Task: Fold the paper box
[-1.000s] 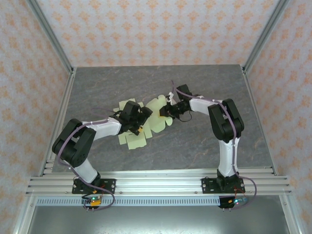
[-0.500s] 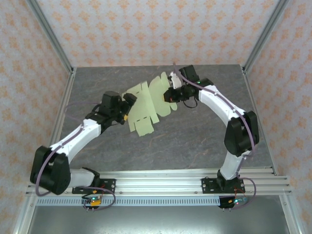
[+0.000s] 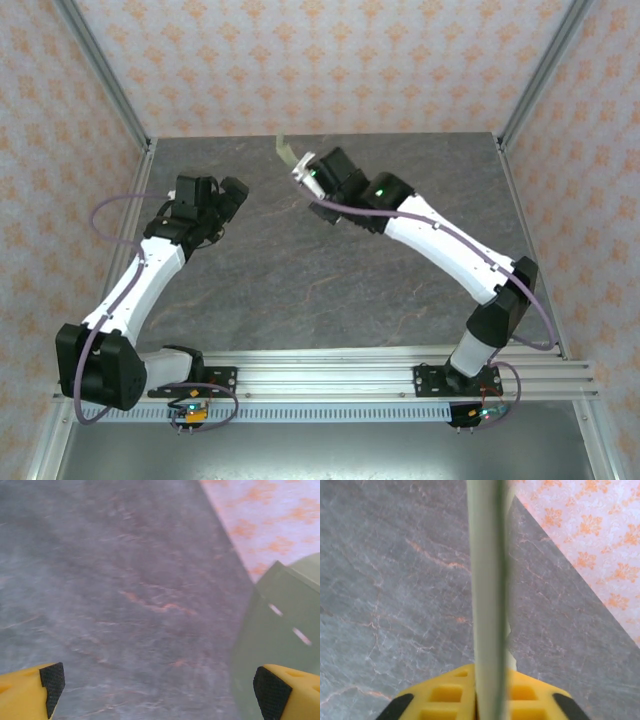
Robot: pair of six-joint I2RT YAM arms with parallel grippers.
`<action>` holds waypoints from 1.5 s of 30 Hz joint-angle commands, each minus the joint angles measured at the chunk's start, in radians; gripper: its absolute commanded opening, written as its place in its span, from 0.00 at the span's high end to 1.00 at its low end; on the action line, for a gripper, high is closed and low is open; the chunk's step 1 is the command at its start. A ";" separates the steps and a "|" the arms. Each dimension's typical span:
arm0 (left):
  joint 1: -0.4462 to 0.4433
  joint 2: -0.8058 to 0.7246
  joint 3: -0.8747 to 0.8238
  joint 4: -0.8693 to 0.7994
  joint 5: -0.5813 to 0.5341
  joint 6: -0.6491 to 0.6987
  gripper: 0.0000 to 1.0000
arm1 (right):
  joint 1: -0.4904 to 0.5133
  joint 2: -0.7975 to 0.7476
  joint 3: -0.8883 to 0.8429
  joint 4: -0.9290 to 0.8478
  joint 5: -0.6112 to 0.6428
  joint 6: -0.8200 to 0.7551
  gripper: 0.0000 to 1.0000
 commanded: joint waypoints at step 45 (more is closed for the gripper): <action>-0.114 1.064 0.872 -0.070 0.357 0.894 0.80 | -0.323 -0.333 -0.499 0.277 -0.142 1.108 0.30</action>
